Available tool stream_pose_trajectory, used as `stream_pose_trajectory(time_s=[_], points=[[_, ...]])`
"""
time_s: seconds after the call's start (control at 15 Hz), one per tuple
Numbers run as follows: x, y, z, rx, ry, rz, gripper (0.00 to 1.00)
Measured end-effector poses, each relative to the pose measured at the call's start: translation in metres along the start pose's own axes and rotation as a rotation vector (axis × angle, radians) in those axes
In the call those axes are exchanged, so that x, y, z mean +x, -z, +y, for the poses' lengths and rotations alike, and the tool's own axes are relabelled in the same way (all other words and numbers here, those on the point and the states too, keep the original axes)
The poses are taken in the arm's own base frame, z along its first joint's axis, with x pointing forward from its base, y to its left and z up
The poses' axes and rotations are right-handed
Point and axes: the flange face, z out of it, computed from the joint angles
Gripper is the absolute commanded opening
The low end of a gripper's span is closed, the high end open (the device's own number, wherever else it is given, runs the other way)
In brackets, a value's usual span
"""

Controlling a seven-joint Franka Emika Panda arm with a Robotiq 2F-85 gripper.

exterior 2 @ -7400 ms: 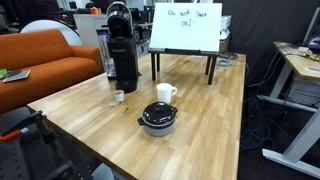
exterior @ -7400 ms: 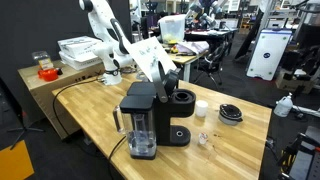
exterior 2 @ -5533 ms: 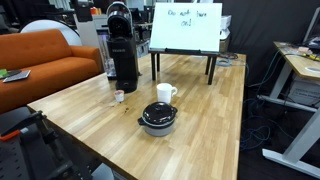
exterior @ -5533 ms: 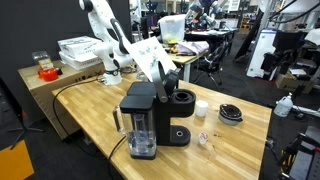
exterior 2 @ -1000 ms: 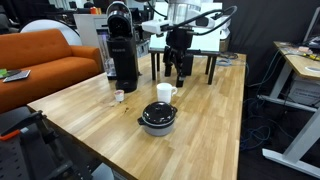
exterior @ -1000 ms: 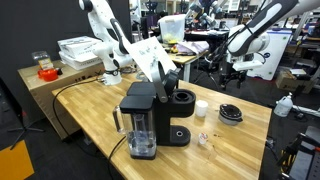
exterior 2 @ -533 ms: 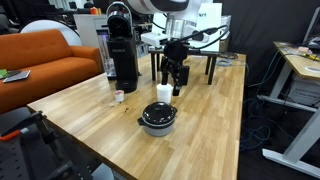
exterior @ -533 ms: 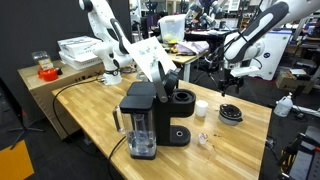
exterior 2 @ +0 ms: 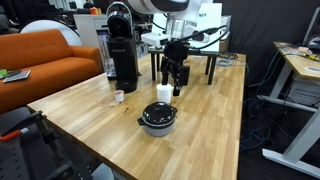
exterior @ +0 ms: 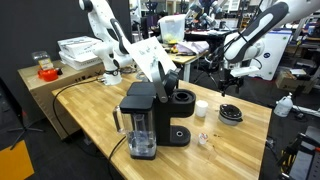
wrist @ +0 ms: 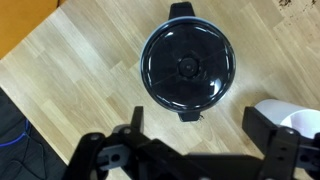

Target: Take the lid off the pot and put it on the table

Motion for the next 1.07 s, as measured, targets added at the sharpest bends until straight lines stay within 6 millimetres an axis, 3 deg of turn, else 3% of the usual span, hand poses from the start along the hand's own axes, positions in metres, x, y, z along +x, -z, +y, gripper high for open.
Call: stream_pose_trajectory(time_s=[0.27, 0.73, 1.07], points=[[-0.001, -0.008, -0.002, 0.002, 0.010, -0.014, 1.00], [-0.006, -0.051, -0.003, 0.013, 0.082, -0.088, 1.00], [-0.009, -0.070, -0.005, 0.029, 0.116, -0.119, 1.00]])
